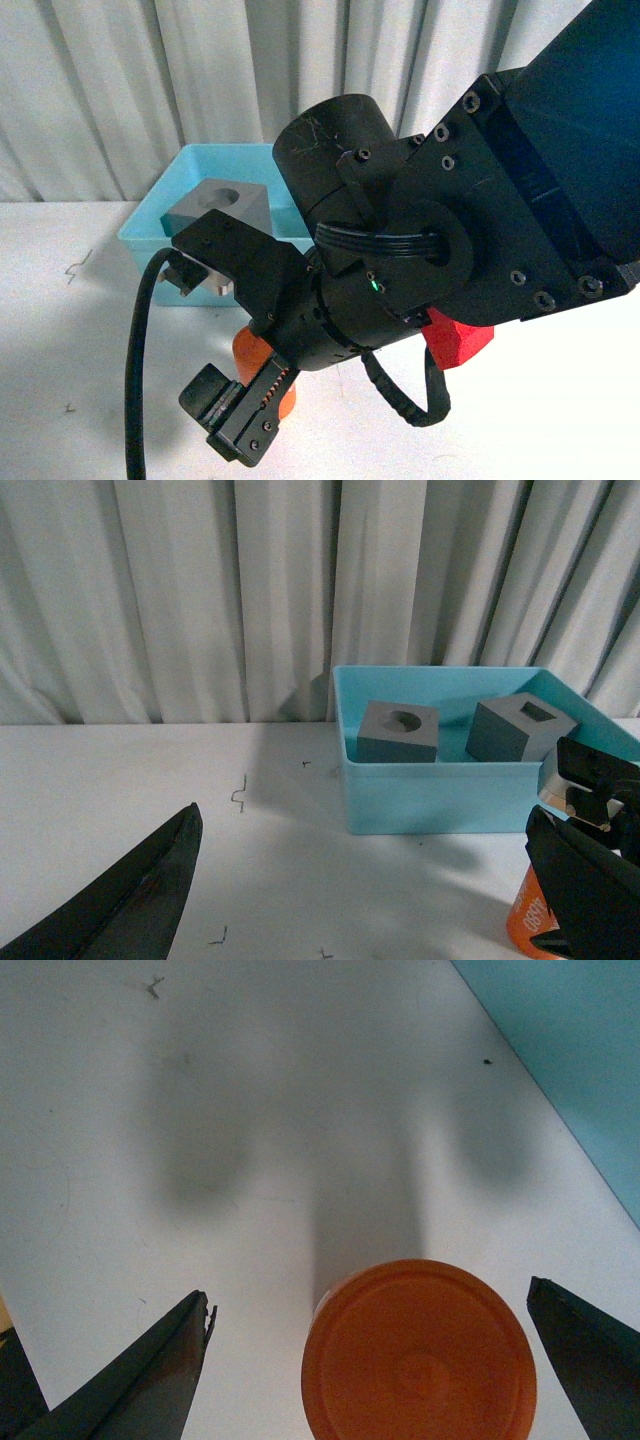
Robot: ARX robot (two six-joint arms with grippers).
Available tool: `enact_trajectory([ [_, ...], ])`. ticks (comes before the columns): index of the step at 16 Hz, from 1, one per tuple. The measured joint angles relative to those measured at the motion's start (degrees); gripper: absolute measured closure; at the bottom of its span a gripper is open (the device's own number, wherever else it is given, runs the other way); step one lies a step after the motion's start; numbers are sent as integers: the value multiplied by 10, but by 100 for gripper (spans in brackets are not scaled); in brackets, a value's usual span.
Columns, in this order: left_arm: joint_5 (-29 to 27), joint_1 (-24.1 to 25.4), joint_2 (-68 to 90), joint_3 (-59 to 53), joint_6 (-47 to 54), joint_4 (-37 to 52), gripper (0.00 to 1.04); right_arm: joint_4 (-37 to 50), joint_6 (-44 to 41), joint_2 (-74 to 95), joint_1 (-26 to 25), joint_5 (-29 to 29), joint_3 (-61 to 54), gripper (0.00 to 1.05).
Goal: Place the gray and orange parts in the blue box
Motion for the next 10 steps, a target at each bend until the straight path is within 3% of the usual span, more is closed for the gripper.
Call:
enact_trajectory([
  [5, 0, 0, 0, 0, 0, 0, 7, 5, 1, 5, -1, 10, 4, 8],
  [7, 0, 0, 0, 0, 0, 0, 7, 5, 3, 5, -1, 13, 4, 26],
  [9, 0, 0, 0, 0, 0, 0, 7, 21, 9, 5, -1, 14, 4, 53],
  [10, 0, 0, 0, 0, 0, 0, 7, 20, 9, 4, -1, 18, 4, 57],
])
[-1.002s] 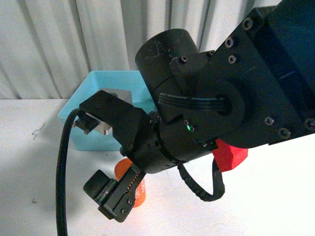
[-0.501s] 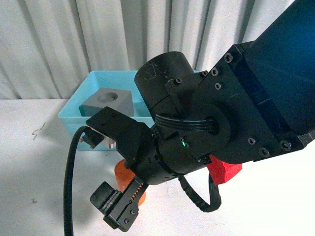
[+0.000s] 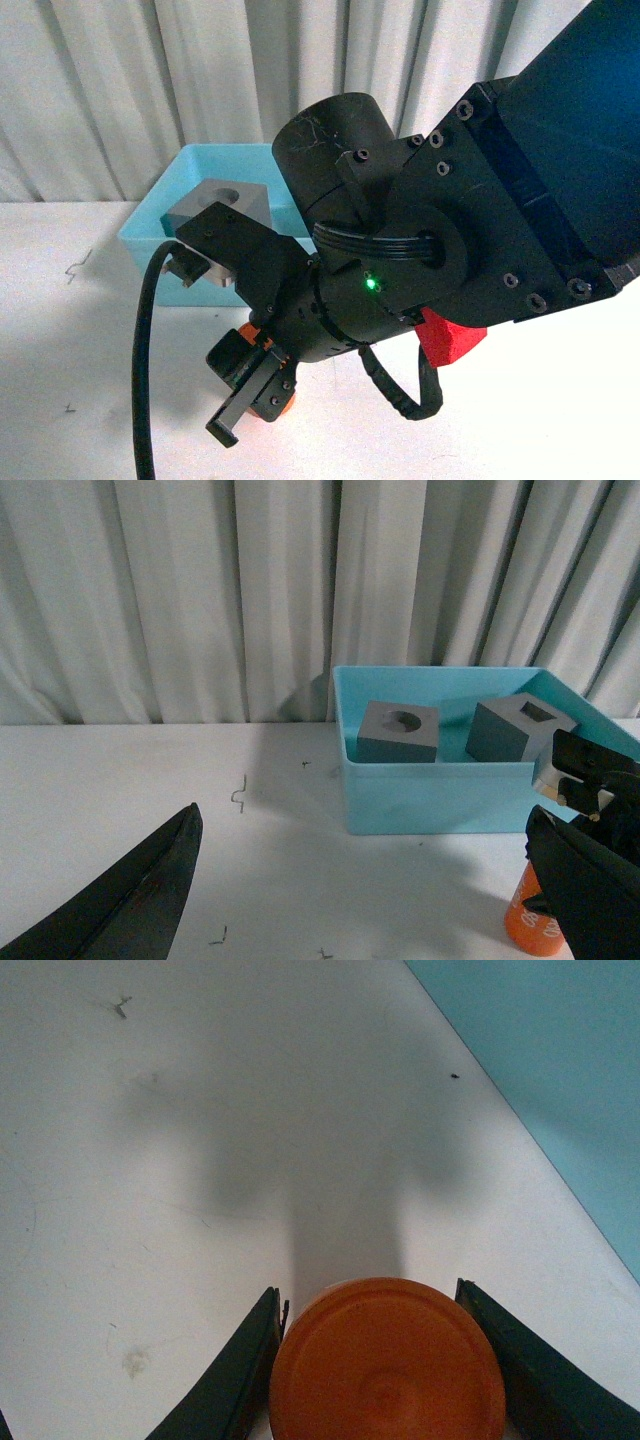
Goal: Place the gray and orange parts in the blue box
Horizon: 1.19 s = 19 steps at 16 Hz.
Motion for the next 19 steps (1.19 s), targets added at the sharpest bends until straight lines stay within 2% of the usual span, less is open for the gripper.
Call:
enact_trajectory([
  [2, 0, 0, 0, 0, 0, 0, 7, 22, 21, -33, 0, -2, -26, 57],
  [3, 0, 0, 0, 0, 0, 0, 7, 93, 87, -171, -24, 0, -54, 57],
  [4, 0, 0, 0, 0, 0, 0, 7, 125, 131, -229, -96, 60, 32, 57],
  [5, 0, 0, 0, 0, 0, 0, 7, 91, 173, -114, -127, 117, 143, 57],
  [6, 0, 0, 0, 0, 0, 0, 7, 56, 188, -38, -102, 128, 213, 57],
  [8, 0, 0, 0, 0, 0, 0, 7, 26, 200, 3, -79, 137, 270, 57],
  [19, 0, 0, 0, 0, 0, 0, 7, -4, 222, 67, -55, 168, 316, 58],
])
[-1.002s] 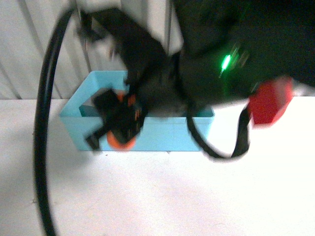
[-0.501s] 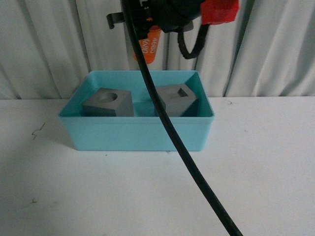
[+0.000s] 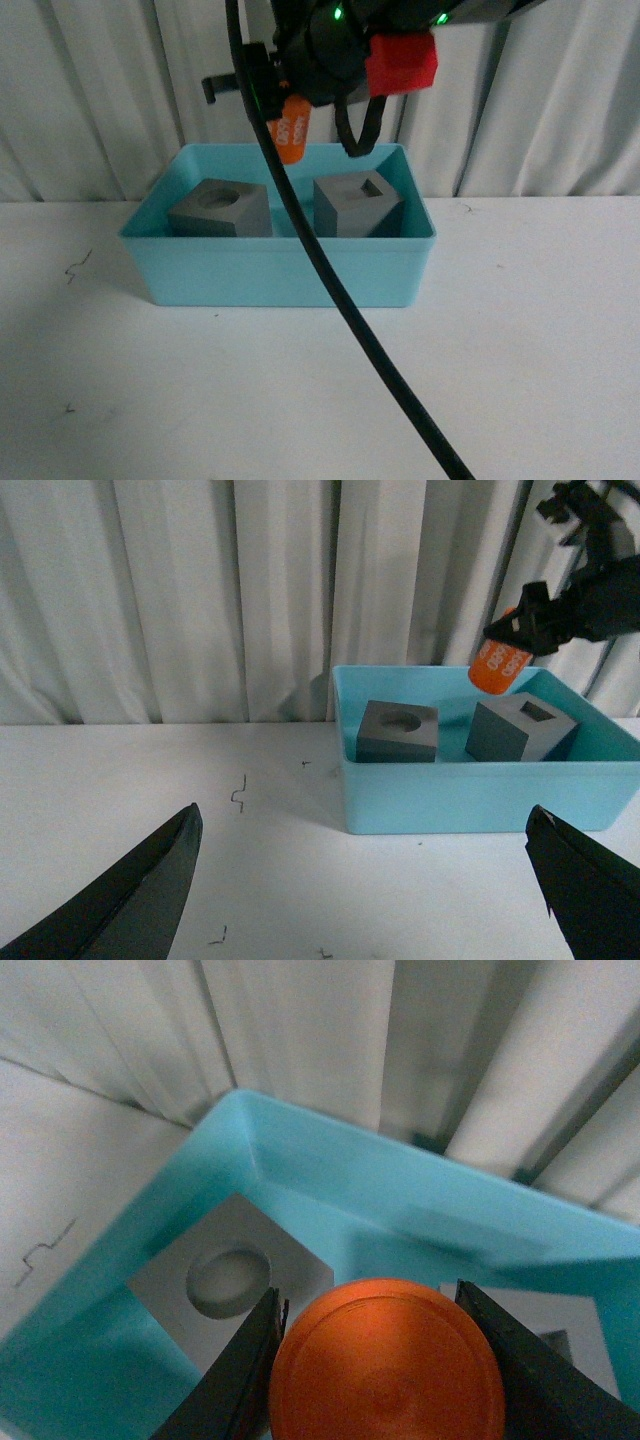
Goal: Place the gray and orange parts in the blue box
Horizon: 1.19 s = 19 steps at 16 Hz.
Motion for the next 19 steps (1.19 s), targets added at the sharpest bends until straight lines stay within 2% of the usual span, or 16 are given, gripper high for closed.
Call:
enact_trajectory([
  [10, 0, 0, 0, 0, 0, 0, 7, -32, 24, 44, 9, 23, 27, 58],
  [15, 0, 0, 0, 0, 0, 0, 7, -141, 93, 168, 23, 62, 171, 55],
  [16, 0, 0, 0, 0, 0, 0, 7, -142, 98, 172, 24, 64, 172, 24],
  [17, 0, 0, 0, 0, 0, 0, 7, -116, 103, 169, 24, 64, 165, 7],
  [19, 0, 0, 0, 0, 0, 0, 7, -50, 102, 111, 23, 74, 101, 6],
])
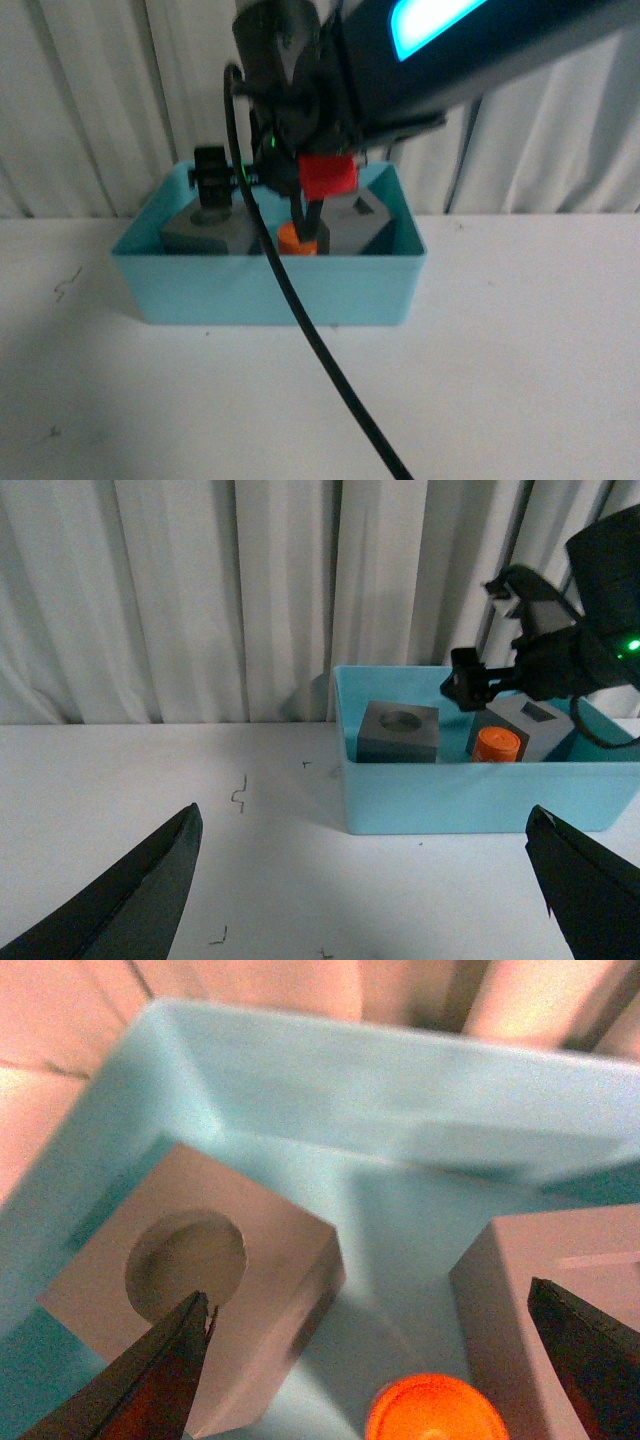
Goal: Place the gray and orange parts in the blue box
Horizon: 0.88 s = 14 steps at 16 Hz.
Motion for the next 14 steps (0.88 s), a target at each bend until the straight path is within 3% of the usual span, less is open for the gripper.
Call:
enact_trajectory([
  [7, 0, 0, 0, 0, 0, 0, 7, 143, -17, -310, -25, 91, -300, 6],
  [11, 0, 0, 0, 0, 0, 0, 7, 153, -8, -393, -32, 118, -402, 6],
  [14, 0, 0, 0, 0, 0, 0, 7, 101, 40, -554, -21, 192, -607, 6],
])
